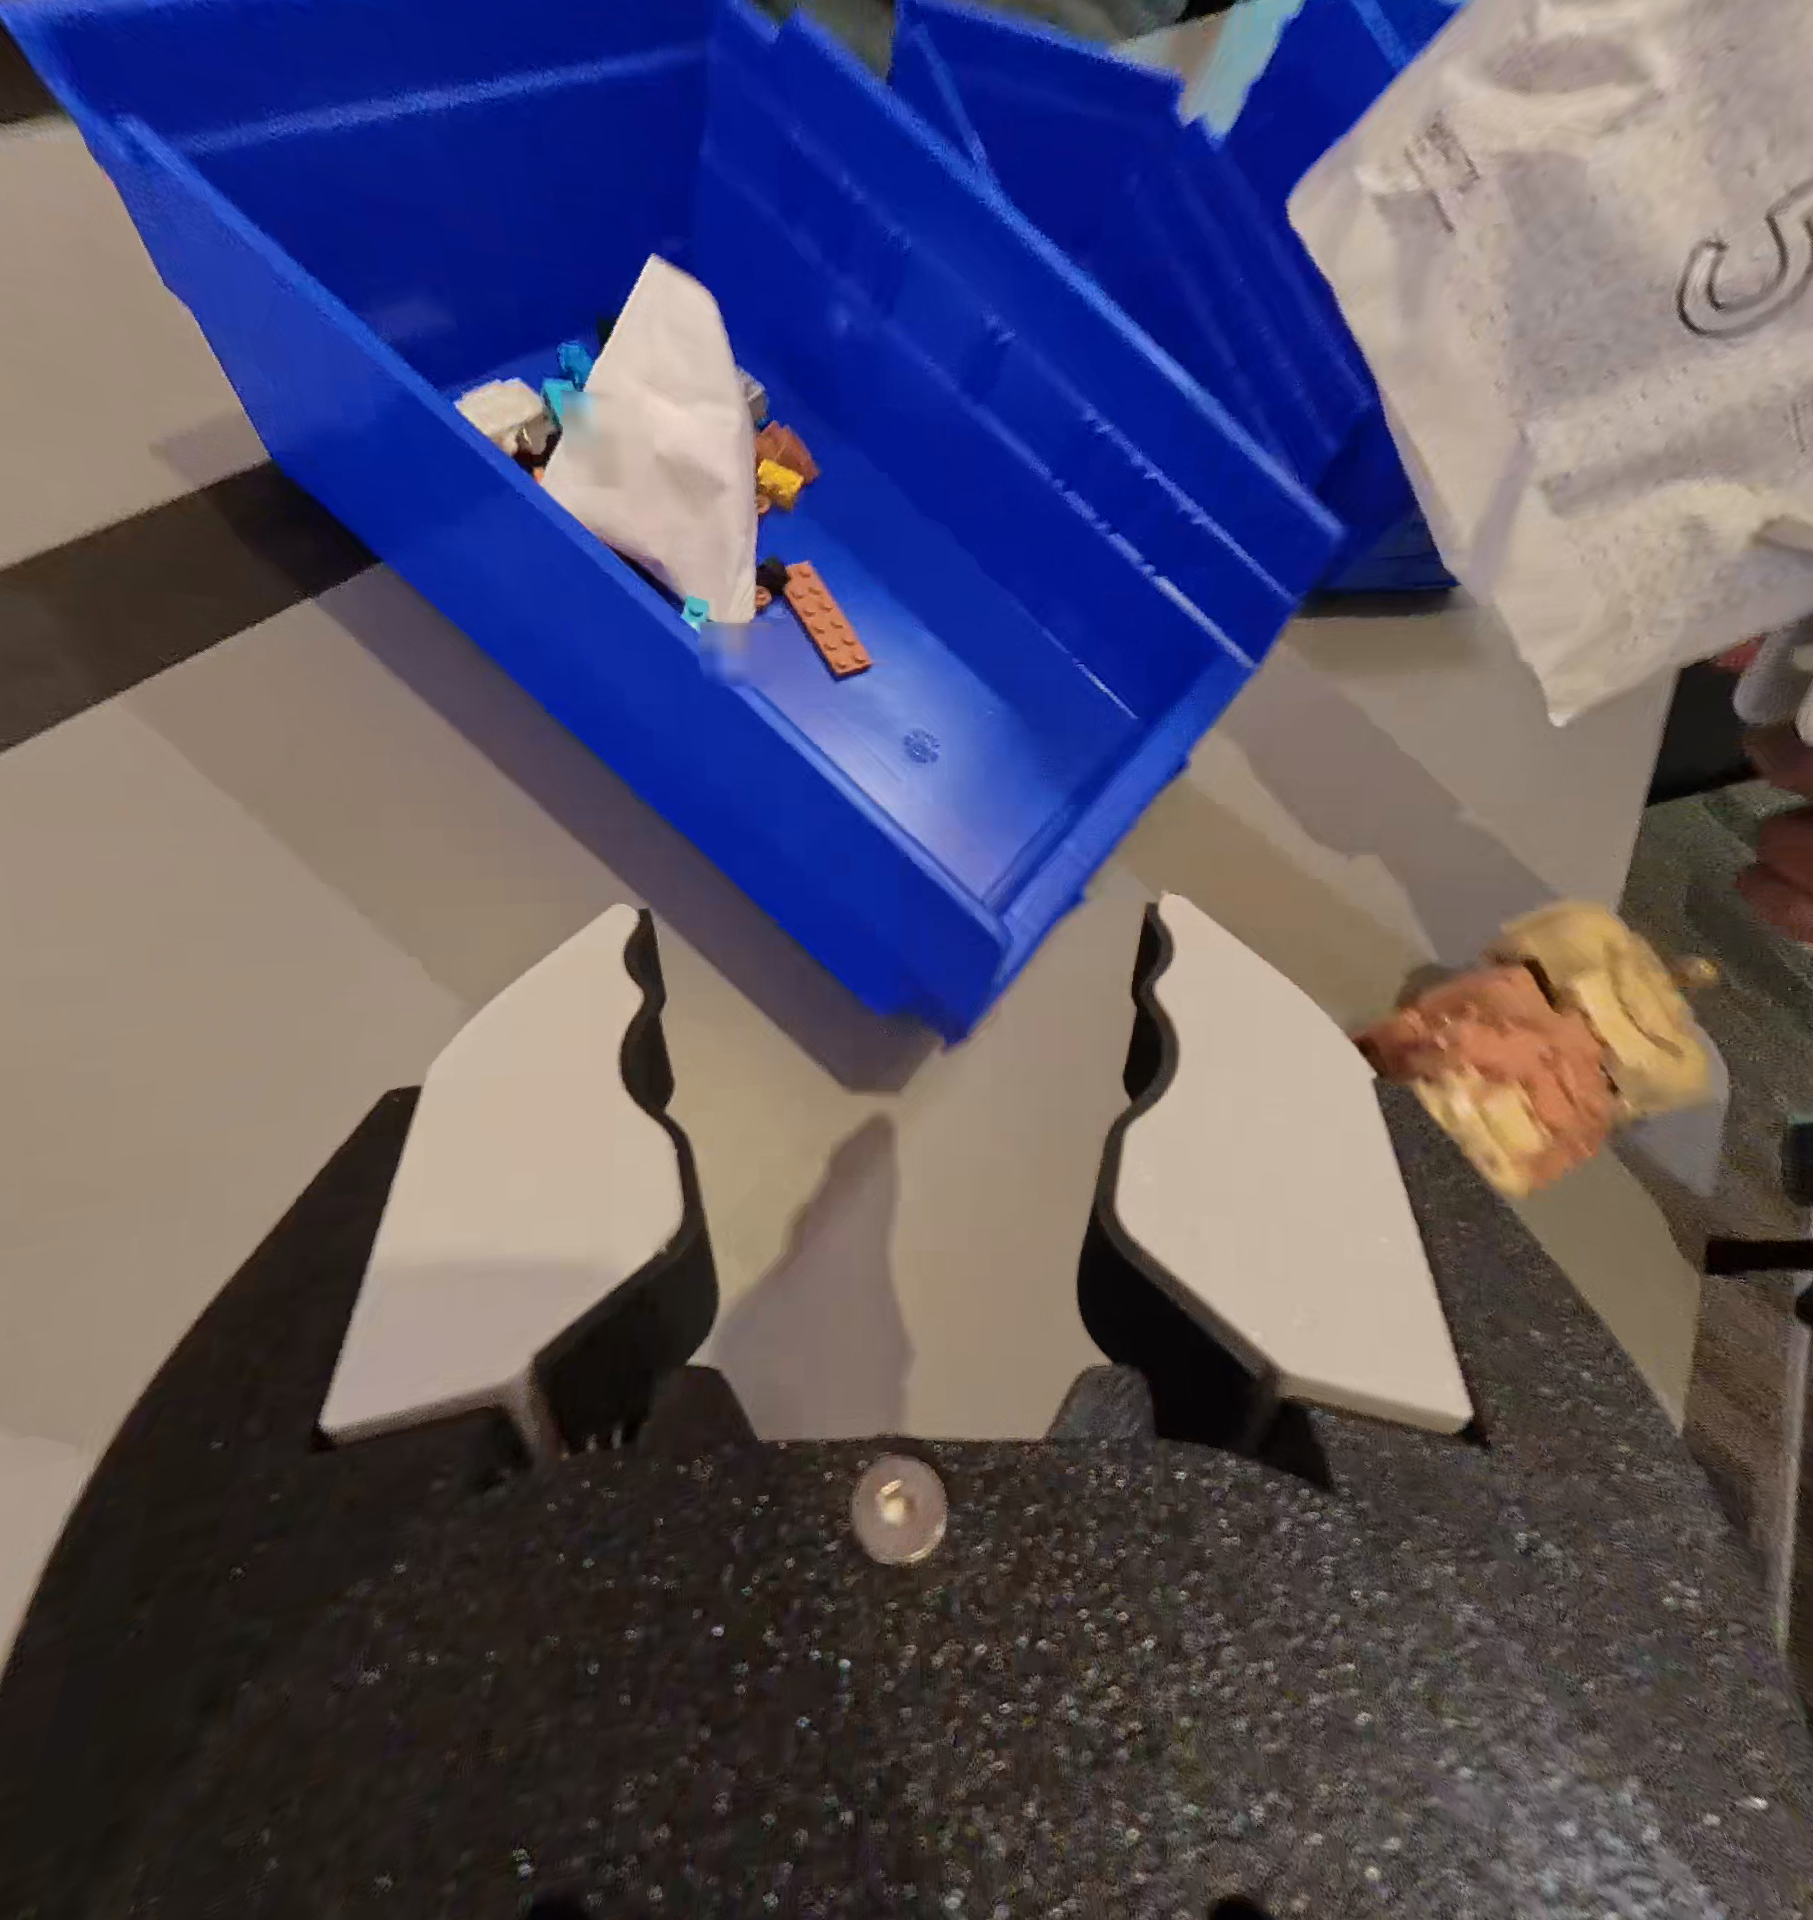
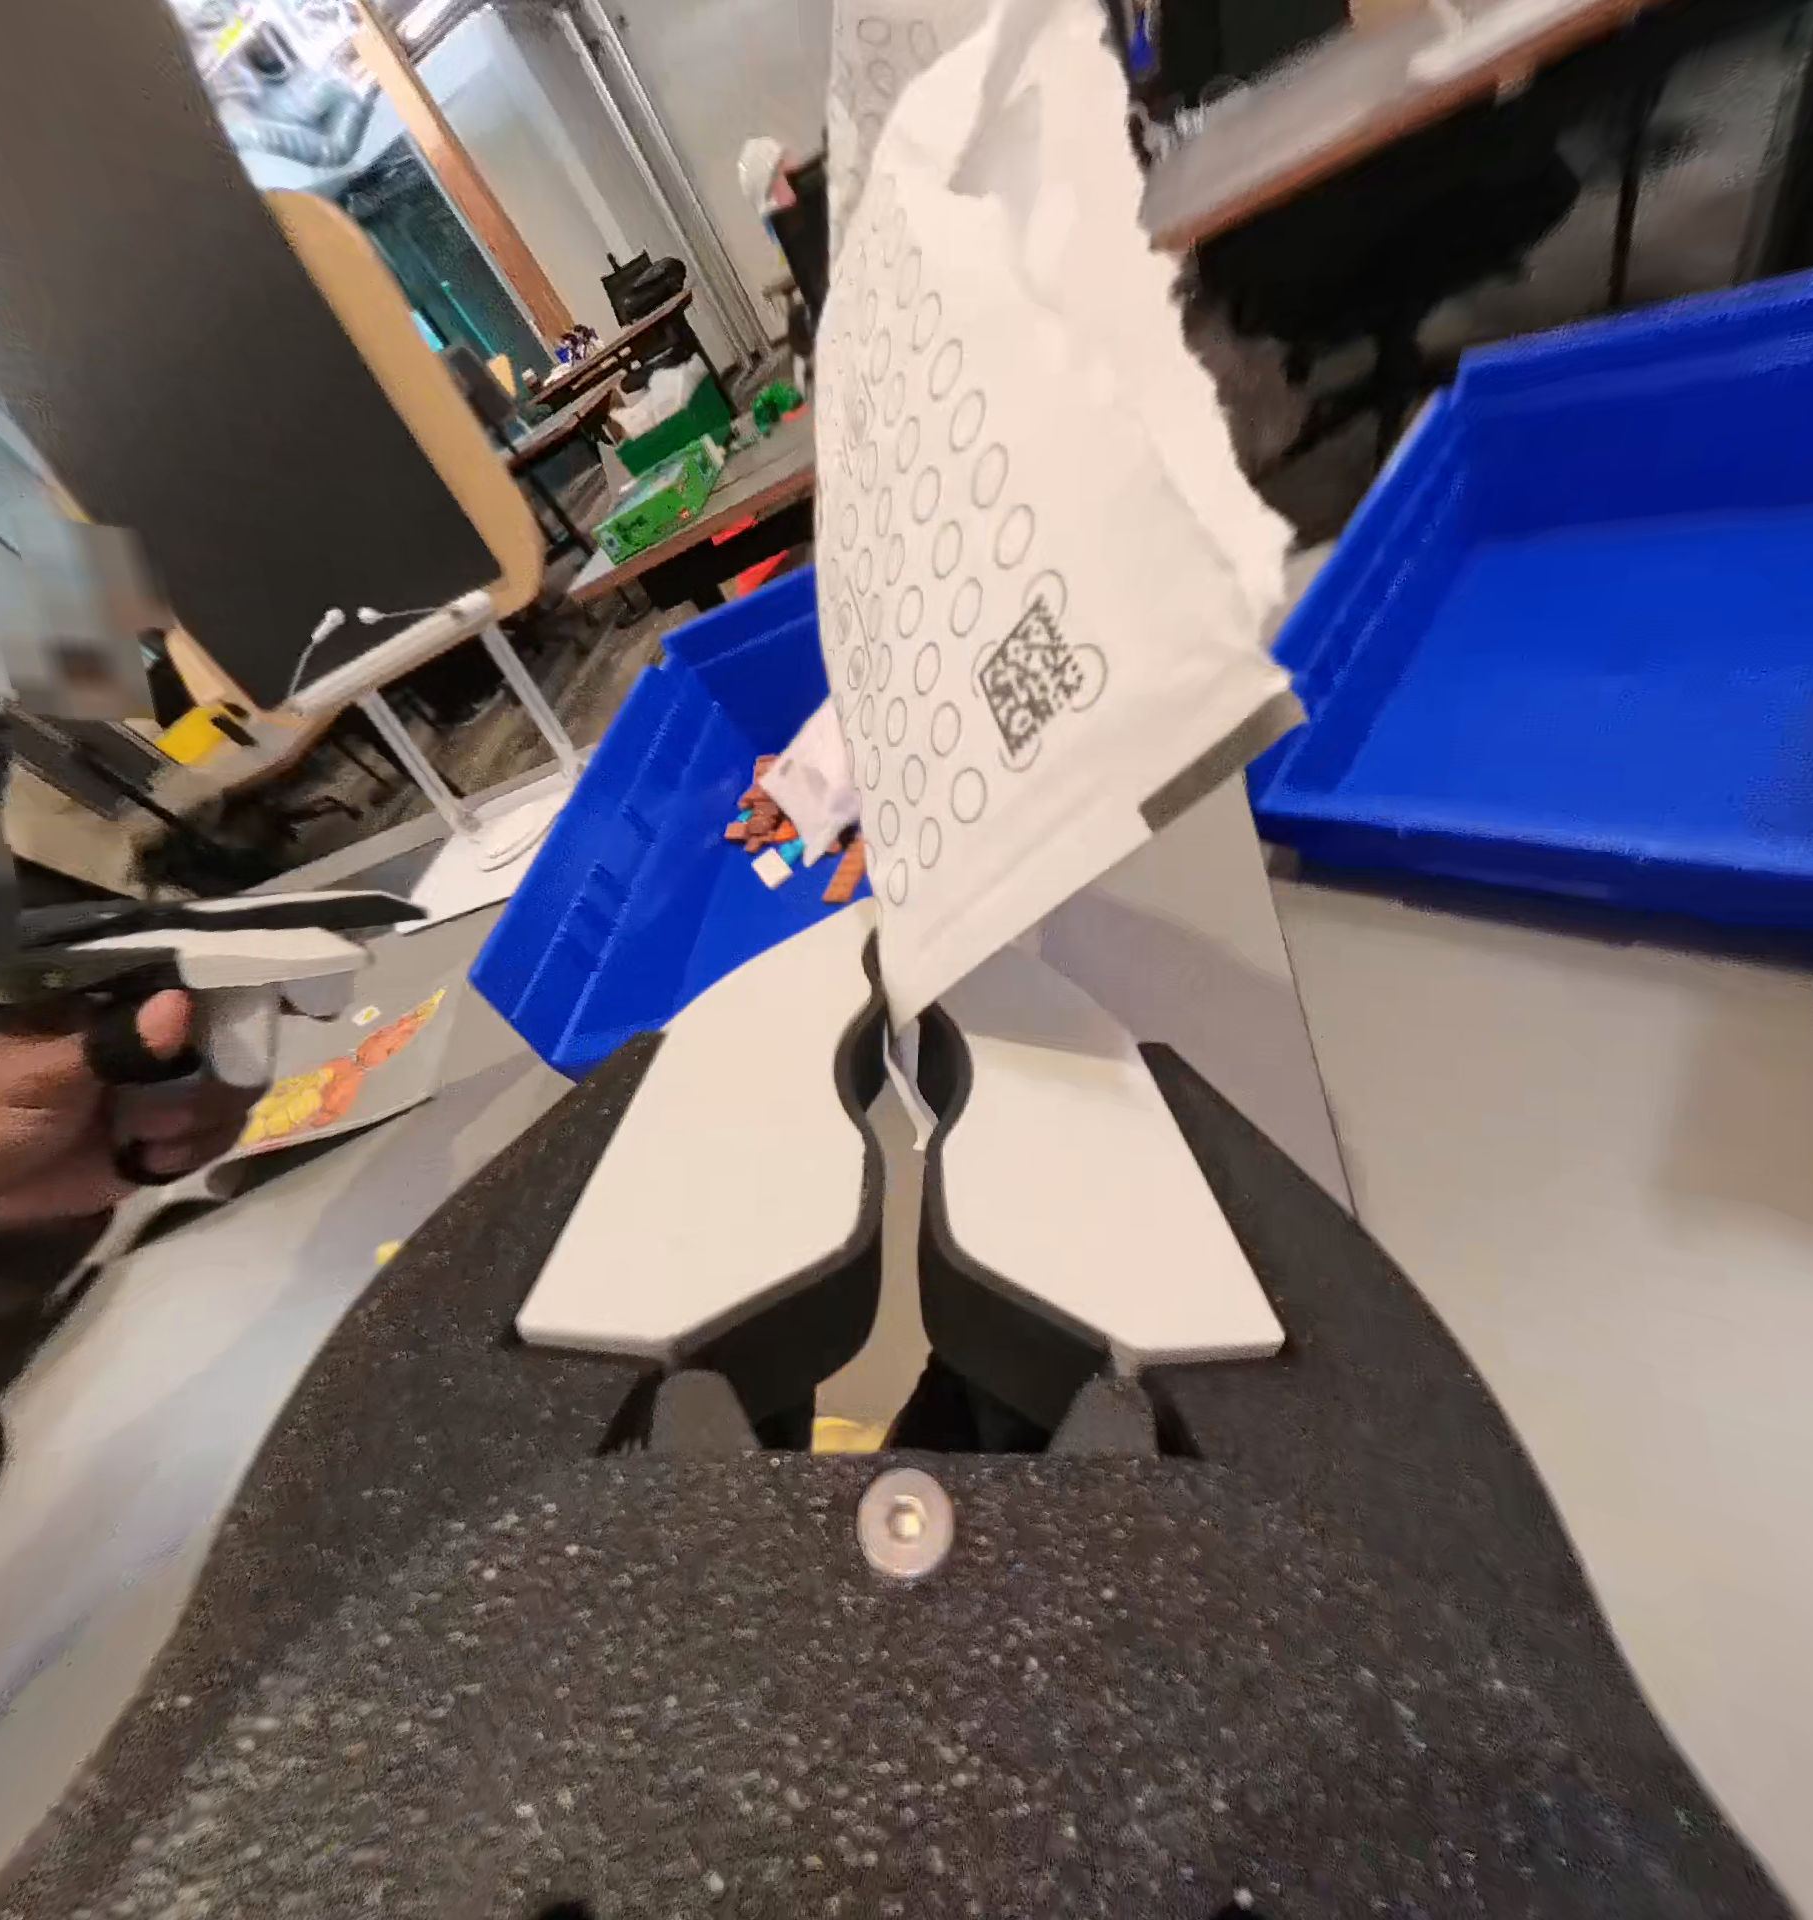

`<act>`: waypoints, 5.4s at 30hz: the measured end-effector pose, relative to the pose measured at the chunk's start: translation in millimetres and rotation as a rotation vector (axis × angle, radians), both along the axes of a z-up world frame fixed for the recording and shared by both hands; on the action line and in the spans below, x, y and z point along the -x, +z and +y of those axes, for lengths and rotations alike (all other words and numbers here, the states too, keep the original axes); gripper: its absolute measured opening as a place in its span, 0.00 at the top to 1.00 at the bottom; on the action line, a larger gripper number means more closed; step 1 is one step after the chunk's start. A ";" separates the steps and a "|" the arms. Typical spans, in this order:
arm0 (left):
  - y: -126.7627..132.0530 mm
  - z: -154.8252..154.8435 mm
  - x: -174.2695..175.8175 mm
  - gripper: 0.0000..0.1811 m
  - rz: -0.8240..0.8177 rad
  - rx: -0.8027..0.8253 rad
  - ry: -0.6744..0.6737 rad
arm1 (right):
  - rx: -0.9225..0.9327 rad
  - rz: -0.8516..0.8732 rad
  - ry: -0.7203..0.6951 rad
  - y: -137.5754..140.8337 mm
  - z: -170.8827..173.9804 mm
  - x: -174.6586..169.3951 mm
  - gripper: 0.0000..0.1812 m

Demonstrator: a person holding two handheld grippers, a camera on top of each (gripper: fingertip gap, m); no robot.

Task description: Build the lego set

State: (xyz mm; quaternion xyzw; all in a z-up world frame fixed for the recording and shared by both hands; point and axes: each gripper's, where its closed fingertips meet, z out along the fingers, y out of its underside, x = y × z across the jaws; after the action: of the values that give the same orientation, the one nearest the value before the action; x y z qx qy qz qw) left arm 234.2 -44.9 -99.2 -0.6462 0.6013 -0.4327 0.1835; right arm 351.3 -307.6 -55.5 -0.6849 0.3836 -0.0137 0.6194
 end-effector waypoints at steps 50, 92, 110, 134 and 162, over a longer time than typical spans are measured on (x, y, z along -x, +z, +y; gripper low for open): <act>-36.5 65.8 29.2 0.78 0.051 -0.094 0.197 | 0.575 0.126 0.392 -143.1 72.5 -29.6 0.76; -40.4 26.0 45.3 0.77 -0.001 -0.049 0.115 | 0.740 -0.297 0.464 -41.4 79.3 35.1 0.57; -55.2 25.9 85.8 0.74 -0.121 -0.112 0.103 | 1.326 -0.434 0.849 -95.0 292.5 -34.9 0.61; -77.2 -8.3 51.7 0.74 -0.130 -0.024 0.027 | 1.186 -0.336 0.956 -98.4 312.0 -33.4 0.97; -10.2 28.4 160.0 0.55 -0.518 0.162 -0.047 | 0.641 -0.897 0.938 83.9 275.5 247.0 1.00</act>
State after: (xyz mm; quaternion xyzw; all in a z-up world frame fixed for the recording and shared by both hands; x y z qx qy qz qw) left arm 74.2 -16.5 -109.3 -0.5126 0.5125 -0.6343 0.2689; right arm 104.3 -32.0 28.4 -0.8537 -0.2645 -0.1382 0.4267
